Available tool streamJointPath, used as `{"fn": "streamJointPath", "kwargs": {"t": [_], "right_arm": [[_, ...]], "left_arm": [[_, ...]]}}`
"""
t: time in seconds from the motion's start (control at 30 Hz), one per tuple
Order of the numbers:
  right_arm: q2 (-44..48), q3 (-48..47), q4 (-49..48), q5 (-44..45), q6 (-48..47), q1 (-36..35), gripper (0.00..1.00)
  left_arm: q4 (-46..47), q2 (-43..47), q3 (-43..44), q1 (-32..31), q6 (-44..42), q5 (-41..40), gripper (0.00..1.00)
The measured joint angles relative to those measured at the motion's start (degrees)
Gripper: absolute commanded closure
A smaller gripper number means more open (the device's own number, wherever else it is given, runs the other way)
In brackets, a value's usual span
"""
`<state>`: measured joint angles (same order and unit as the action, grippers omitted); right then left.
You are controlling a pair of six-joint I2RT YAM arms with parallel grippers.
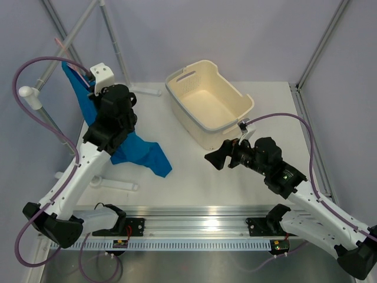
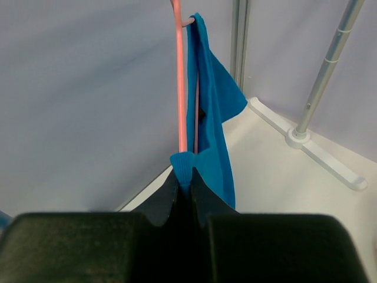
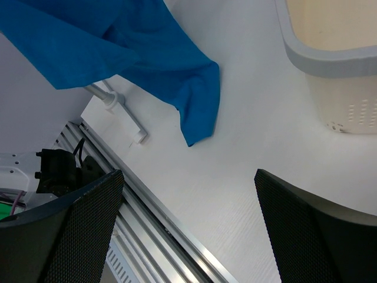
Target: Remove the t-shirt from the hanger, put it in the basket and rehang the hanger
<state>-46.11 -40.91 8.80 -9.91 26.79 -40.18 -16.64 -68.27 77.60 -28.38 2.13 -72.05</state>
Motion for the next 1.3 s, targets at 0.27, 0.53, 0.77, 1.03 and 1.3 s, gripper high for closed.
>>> {"fn": "streamJointPath", "kwargs": {"t": [0.27, 0.53, 0.77, 1.03, 1.3], "right_arm": [[-0.44, 0.00, 0.02, -0.96, -0.59, 0.00, 0.01], [-0.59, 0.00, 0.04, -3.28, -2.25, 0.00, 0.00], [-2.84, -0.59, 1.11, -3.26, -3.61, 0.00, 0.00], [-1.40, -2.14, 3.72, -2.78, -5.44, 0.00, 0.00], [2.25, -6.14, 7.58, -1.29, -6.43, 0.00, 0.01]], "left_arm": [[-0.44, 1.38, 1.68, -1.51, -2.51, 3.85, 1.00], [-6.99, 5.73, 1.84, -2.89, 1.42, 19.45, 1.00], [-13.53, 8.57, 4.94, -3.08, 3.41, 34.91, 1.00], [-21.73, 10.25, 8.76, -3.19, 5.92, 53.96, 1.00], [-27.65, 12.87, 14.99, -3.19, 6.34, 65.68, 1.00]]}}
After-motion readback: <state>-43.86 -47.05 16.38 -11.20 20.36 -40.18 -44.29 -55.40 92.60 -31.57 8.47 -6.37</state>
